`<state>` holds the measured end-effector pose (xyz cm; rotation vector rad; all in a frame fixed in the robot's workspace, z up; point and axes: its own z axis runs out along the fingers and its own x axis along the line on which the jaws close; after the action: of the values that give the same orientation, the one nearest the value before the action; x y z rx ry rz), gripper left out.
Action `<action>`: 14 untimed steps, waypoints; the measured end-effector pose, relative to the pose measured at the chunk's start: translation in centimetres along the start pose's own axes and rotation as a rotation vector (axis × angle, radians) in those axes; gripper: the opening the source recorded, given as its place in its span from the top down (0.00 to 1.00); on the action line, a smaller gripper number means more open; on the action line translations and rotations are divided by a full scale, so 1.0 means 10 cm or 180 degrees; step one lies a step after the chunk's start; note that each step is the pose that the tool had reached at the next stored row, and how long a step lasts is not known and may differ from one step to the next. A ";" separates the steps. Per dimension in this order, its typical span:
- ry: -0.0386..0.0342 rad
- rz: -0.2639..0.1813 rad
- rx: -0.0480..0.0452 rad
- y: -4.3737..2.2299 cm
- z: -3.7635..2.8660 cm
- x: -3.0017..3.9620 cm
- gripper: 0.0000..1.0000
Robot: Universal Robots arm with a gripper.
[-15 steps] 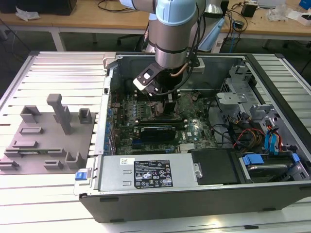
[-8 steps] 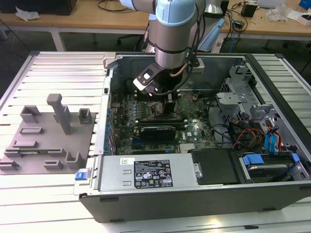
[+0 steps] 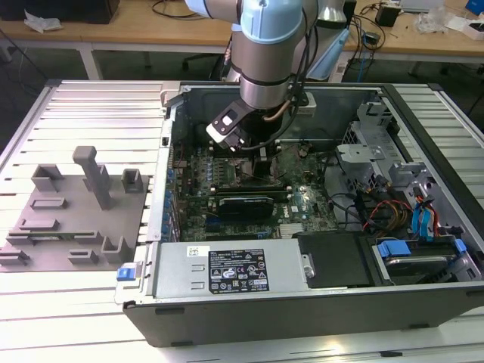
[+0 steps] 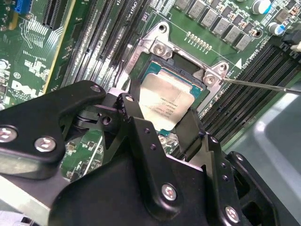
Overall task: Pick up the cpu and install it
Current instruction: 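Place the cpu into insertion slot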
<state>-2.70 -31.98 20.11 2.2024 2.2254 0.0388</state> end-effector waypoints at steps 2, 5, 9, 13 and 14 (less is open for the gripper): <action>0.0000 0.0000 0.0000 0.000 0.010 0.000 0.45; 0.0001 0.0000 -0.0001 0.000 0.014 0.000 0.45; -0.0001 0.0000 0.0000 -0.001 0.023 0.000 0.45; -0.0002 0.0033 0.0000 0.000 0.025 -0.001 0.45; -0.0001 0.0036 0.0000 -0.001 0.025 -0.001 0.45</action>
<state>-2.70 -31.98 19.86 2.2148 2.2127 0.0385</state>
